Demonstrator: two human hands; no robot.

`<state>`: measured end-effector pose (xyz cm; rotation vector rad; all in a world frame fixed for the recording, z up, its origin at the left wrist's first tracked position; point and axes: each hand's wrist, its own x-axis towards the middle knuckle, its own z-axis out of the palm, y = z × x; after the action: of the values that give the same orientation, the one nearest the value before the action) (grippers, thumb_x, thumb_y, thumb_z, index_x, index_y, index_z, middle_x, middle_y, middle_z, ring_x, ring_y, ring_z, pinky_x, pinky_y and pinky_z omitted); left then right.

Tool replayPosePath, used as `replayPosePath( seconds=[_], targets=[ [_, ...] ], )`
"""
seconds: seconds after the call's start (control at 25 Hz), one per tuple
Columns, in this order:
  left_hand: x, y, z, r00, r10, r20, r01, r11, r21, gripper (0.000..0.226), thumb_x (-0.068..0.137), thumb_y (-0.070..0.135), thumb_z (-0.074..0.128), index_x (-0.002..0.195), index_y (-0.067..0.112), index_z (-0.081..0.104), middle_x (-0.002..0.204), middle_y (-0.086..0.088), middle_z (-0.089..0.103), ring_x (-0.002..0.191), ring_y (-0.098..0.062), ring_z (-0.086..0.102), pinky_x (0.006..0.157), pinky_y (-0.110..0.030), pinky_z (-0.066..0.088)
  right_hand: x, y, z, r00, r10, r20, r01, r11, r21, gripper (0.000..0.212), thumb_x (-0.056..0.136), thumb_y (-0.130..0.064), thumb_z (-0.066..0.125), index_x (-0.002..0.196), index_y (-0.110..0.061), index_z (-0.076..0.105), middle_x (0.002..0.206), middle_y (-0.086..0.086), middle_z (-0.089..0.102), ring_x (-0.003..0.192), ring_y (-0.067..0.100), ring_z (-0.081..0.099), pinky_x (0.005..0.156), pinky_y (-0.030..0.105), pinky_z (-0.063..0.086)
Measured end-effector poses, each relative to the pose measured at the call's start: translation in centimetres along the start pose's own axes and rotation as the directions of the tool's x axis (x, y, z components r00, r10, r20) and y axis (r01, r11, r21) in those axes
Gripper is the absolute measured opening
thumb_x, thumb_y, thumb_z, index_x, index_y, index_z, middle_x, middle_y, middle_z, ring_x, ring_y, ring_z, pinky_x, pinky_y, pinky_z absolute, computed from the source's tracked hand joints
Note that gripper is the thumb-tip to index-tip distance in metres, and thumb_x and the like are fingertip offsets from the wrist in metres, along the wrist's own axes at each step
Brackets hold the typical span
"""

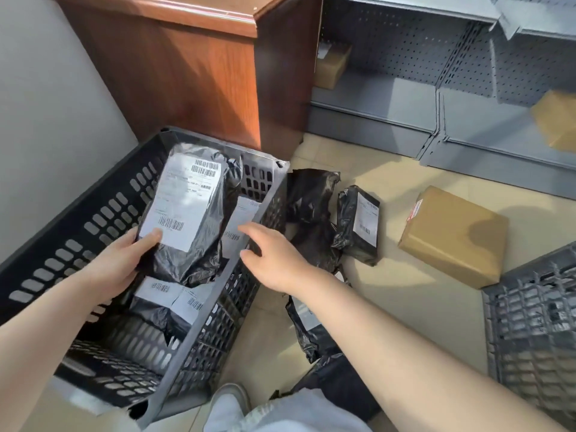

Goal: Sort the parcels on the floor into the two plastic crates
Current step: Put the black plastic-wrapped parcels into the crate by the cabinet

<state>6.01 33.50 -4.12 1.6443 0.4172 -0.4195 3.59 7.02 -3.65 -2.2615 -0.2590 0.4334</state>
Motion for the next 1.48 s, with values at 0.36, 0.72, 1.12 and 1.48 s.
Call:
replayPosePath(
  seconds=[0.36,0.72,1.12,1.48],
  targets=[
    [0.7,-6.3,-3.8,0.948,-0.314,-0.053,0.308,0.865,0.395,0.032,0.094,0.025,0.065,0.123,0.026,0.052,0.121,-0.001,0.056,0.11,-0.021,0.049,0.096,-0.037,0.034,1.3,-0.3,1.8,0.999,0.04,0.026,-0.029,0.946,-0.321,0.062,0.103,-0.042,0.04,0.157,-0.019,0.021,0.167,-0.005,-0.001,0.153,0.021,-0.006,0.121,0.046,0.011],
    [2.4,-8.9,-5.1,0.874,-0.486,-0.021,0.407,0.707,0.578,0.079,0.077,0.035,0.082,0.145,0.027,0.041,0.139,0.0,0.052,0.12,-0.024,0.051,0.101,-0.045,0.043,1.1,0.3,2.3,1.0,0.001,0.011,0.003,0.931,-0.366,0.061,0.103,-0.047,0.035,0.156,-0.019,0.021,0.167,-0.005,-0.001,0.153,0.022,-0.007,0.123,0.048,0.014],
    [3.9,-10.6,-0.8,0.949,-0.316,-0.025,0.265,0.748,0.609,0.094,0.082,0.055,0.068,0.154,0.012,0.025,0.156,-0.006,0.036,0.142,-0.026,0.034,0.118,-0.039,0.024,0.9,0.4,2.7,1.0,-0.016,-0.008,0.012,0.93,-0.368,0.059,0.104,-0.044,0.034,0.155,-0.018,0.022,0.167,-0.003,-0.002,0.153,0.024,-0.008,0.121,0.047,0.012],
    [5.0,-11.1,2.5,0.969,-0.234,-0.084,0.216,0.625,0.75,0.089,0.087,0.056,0.062,0.151,0.005,0.025,0.151,-0.012,0.041,0.137,-0.03,0.04,0.108,-0.04,0.034,0.9,0.4,3.0,1.0,-0.009,-0.019,0.001,0.931,-0.364,0.057,0.104,-0.042,0.034,0.155,-0.019,0.023,0.167,-0.006,-0.003,0.153,0.022,-0.008,0.119,0.047,0.019]
  ],
)
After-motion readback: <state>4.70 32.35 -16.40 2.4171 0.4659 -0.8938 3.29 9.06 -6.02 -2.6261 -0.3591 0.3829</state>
